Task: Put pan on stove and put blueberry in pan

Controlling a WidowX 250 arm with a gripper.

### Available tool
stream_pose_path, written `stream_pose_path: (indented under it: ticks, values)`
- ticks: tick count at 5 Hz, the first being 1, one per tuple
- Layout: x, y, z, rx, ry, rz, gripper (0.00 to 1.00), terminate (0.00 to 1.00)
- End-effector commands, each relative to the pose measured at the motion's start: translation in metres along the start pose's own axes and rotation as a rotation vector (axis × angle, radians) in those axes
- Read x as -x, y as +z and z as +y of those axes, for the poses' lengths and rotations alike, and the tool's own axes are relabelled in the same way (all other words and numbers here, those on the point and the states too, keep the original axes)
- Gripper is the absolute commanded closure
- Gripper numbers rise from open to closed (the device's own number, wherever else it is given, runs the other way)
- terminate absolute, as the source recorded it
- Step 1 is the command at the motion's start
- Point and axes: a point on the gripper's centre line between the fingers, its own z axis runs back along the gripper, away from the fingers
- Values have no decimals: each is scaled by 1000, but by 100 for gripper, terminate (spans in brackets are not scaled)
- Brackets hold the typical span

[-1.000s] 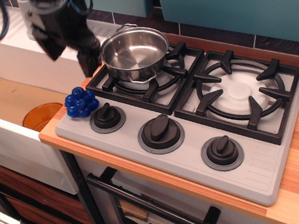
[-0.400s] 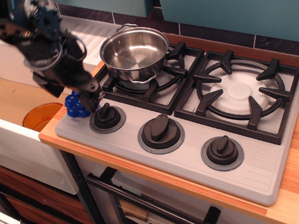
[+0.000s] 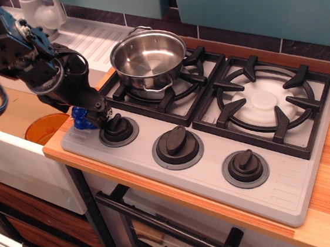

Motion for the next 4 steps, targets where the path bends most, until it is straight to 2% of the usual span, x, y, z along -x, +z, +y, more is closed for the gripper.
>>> stream_pose_path:
  ticks: [1, 2, 3, 4]
  values:
    - [-7, -11, -3, 5, 10, -17, 0, 0]
    - [-12, -7, -5, 27, 30, 46, 100, 0]
    - [-25, 4, 1, 40, 13, 87, 100, 0]
    - [-48, 24, 11, 4, -25, 113, 100, 0]
